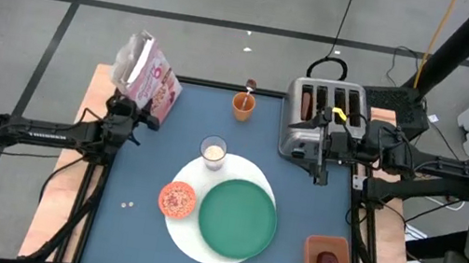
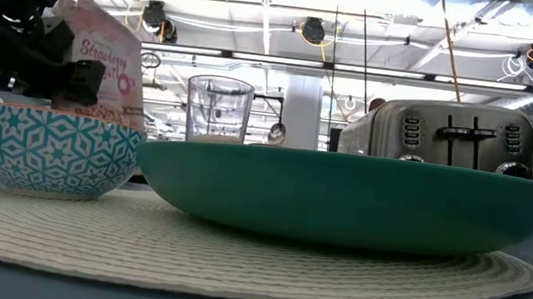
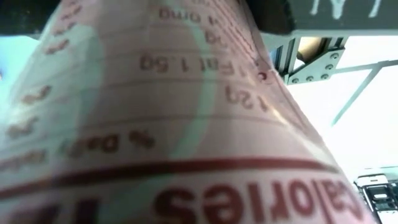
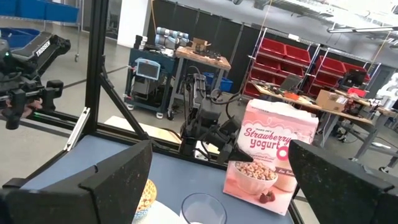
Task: Arrange a breakfast setting
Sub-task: Pour the cereal from the cereal box into the orange bowl
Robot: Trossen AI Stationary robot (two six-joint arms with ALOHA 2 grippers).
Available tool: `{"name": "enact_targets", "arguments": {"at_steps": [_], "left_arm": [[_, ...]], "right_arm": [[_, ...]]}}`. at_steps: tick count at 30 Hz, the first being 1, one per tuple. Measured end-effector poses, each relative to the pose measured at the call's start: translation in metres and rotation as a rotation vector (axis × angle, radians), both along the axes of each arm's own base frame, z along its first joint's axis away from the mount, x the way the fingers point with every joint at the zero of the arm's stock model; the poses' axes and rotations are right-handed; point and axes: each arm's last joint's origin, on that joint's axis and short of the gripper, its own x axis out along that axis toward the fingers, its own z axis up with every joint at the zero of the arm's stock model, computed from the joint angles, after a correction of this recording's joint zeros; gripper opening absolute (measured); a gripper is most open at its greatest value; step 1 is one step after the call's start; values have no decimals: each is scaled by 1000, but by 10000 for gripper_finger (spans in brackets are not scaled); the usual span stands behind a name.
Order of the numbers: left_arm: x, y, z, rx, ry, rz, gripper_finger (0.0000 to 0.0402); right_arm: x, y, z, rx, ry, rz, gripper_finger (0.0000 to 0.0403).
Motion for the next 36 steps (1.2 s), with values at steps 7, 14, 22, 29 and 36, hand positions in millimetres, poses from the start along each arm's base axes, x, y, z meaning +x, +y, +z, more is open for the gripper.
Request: {"name": "enact_targets", "arguments": {"at_steps": [7, 14, 22, 29, 36], "left_arm": [[0, 0, 0, -4, -10, 3, 191], [0, 0, -1, -5, -11, 3, 191], [0, 0, -1, -10, -11, -2, 218], [0, 0, -1, -10, -10, -3, 262], [0, 0, -1, -10, -10, -2, 298]], "right_arm": [[0, 0, 0, 0, 0, 0, 369], [0, 0, 0, 0, 0, 0, 369], [0, 0, 0, 0, 0, 0, 369], [0, 0, 0, 0, 0, 0, 368], [0, 0, 0, 0, 0, 0, 368]]}}
